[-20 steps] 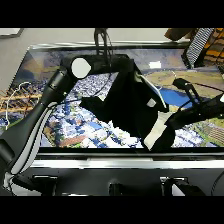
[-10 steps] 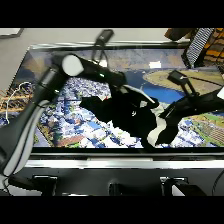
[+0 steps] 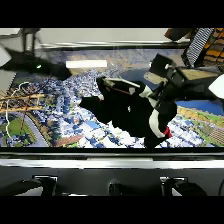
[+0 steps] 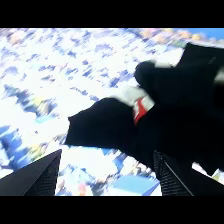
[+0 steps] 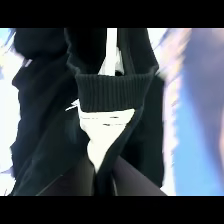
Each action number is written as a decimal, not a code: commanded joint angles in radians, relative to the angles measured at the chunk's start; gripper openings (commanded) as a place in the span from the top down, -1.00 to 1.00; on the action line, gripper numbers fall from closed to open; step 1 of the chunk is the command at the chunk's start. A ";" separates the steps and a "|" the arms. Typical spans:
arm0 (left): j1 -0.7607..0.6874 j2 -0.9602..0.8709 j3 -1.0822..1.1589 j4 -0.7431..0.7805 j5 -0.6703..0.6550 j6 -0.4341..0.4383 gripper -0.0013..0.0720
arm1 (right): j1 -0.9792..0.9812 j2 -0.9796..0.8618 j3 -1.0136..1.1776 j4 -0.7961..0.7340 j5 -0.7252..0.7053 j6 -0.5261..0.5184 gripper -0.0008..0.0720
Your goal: Fold the clothes and pants, and hang the long-sleeved shirts on hangers.
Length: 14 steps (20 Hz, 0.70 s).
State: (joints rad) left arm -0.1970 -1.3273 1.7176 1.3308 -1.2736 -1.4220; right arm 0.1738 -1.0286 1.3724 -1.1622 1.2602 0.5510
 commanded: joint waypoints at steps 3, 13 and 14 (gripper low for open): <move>0.056 0.312 -0.525 -0.185 0.305 0.151 -0.82 | 0.018 0.004 0.084 0.086 0.154 -0.012 0.85; -0.109 0.293 -0.695 -0.286 0.407 0.563 -0.82 | 0.018 0.034 0.084 0.131 0.417 0.029 0.85; -0.113 0.293 -0.695 -0.288 0.398 0.563 -0.82 | 0.018 0.034 0.084 0.131 0.417 0.039 0.85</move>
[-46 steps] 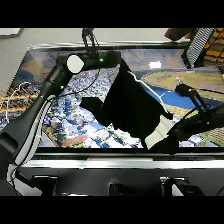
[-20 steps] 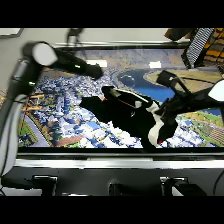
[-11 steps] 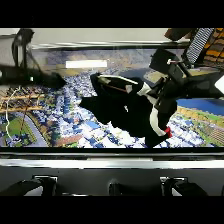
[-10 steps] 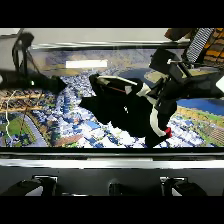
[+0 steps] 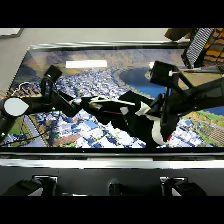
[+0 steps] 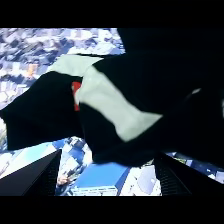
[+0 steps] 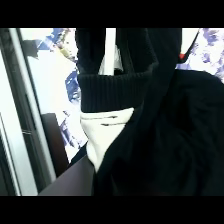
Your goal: Fold the clothes and pants, and hang the long-sleeved shirts on hangers.
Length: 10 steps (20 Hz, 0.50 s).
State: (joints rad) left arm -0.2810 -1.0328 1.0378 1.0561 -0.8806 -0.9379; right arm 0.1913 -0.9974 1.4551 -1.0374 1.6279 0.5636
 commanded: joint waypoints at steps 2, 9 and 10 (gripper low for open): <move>-0.043 -0.002 -0.015 -0.015 -0.010 0.079 -0.82 | 0.001 0.002 0.001 0.010 0.050 0.028 0.85; -0.113 -0.027 -0.015 -0.033 -0.019 0.153 -0.39 | 0.001 0.002 0.001 0.037 0.076 0.055 0.84; -0.119 -0.030 -0.015 -0.033 -0.019 0.153 0.29 | 0.001 0.002 0.001 0.036 0.082 0.055 0.84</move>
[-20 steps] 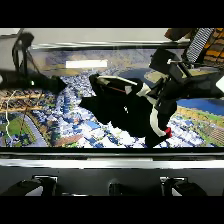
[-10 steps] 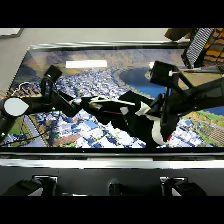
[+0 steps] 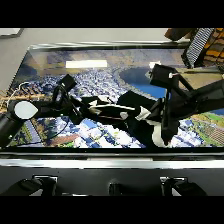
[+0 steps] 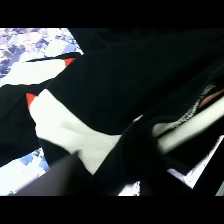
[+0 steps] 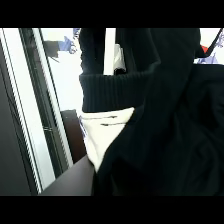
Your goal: Fold the clothes and pants, and hang the long-sleeved shirts on hangers.
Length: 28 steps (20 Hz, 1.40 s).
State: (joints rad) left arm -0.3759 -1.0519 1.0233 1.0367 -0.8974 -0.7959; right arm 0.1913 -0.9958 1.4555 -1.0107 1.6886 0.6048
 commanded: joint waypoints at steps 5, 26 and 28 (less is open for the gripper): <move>-0.008 -0.004 0.000 -0.013 -0.001 0.011 0.87 | 0.001 0.001 0.000 -0.044 0.013 0.064 0.84; 0.006 0.009 0.012 0.029 0.166 0.003 0.87 | -0.003 0.158 -0.029 -0.452 -0.106 0.396 -0.35; 0.006 0.009 0.012 0.029 0.166 0.003 0.87 | -0.004 0.155 -0.051 -0.449 -0.222 0.396 -0.29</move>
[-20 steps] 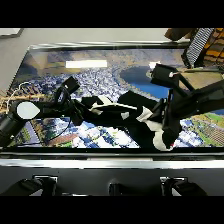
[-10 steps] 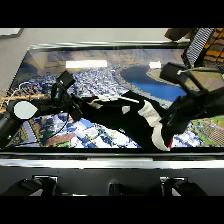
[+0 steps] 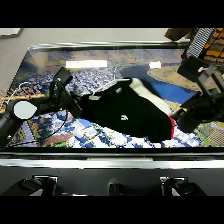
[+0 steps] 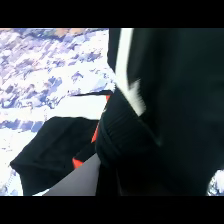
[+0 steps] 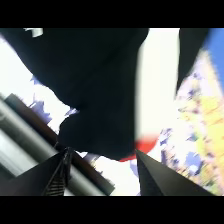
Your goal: Fold the clothes and pants, and hang the long-sleeved shirts on hangers.
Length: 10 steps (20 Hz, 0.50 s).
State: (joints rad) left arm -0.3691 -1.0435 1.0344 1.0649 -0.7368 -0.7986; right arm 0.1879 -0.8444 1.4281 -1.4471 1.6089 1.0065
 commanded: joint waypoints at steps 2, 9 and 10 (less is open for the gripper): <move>0.000 0.000 0.001 0.000 0.005 0.006 0.88 | -0.001 -0.016 -0.034 -0.014 -0.227 -0.004 -0.34; -0.029 0.011 0.001 0.000 -0.006 0.103 0.88 | -0.063 -0.129 -0.033 0.052 -0.476 0.058 -0.50; -0.041 0.015 0.001 0.000 -0.006 0.104 0.88 | -0.109 -0.135 -0.033 0.122 -0.454 0.029 -0.50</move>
State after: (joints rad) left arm -0.3885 -1.0367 1.0344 1.0649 -0.7368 -0.7399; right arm 0.1459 -0.9478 1.3956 -1.4284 1.2201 1.0500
